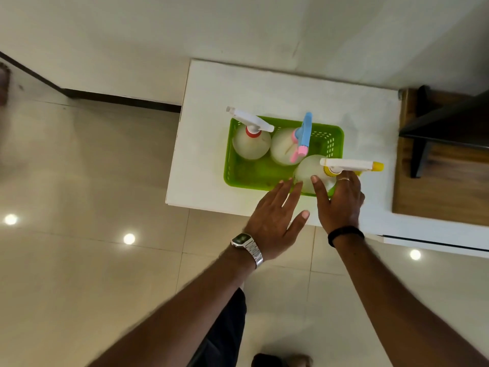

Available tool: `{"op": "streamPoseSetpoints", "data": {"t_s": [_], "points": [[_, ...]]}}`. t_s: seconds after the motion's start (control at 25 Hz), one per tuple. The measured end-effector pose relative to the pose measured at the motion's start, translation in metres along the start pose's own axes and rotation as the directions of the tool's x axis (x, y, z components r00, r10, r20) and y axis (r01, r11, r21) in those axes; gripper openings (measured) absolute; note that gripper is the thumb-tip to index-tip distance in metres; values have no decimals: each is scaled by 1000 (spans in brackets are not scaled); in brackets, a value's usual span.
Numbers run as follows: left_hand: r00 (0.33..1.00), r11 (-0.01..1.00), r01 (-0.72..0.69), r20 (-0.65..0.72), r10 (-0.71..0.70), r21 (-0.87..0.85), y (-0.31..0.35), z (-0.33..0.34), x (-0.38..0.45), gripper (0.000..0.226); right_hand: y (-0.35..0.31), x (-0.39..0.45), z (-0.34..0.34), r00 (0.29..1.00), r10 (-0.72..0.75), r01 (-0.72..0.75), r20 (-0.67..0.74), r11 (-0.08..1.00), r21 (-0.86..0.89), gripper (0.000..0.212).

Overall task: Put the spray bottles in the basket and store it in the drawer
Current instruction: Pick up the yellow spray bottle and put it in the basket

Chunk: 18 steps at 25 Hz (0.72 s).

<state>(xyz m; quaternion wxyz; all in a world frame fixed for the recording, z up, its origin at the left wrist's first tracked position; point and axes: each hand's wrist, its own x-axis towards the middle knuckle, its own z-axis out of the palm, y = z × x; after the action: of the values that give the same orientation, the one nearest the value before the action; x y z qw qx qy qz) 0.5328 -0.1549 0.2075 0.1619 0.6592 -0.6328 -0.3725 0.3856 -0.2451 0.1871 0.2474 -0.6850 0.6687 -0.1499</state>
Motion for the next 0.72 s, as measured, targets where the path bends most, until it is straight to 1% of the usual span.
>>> {"op": "streamPoseSetpoints", "data": {"t_s": [0.2,0.32,0.52,0.72], "points": [[997,996,-76,-23,77,54,-10,6,1,61,5,1,13,999,1,-3,-49,1000,-23,51],[993,991,-106,-36,109,80,-15,8,0,60,5,-1,16,996,31,-35,-89,998,-45,52],[990,982,-137,-22,141,129,-19,11,1,60,-1,-2,16,990,78,-92,-115,987,-128,53],[980,958,-194,10,197,212,-26,7,0,60,-12,-7,19,979,161,-173,-129,980,-93,55]]}}
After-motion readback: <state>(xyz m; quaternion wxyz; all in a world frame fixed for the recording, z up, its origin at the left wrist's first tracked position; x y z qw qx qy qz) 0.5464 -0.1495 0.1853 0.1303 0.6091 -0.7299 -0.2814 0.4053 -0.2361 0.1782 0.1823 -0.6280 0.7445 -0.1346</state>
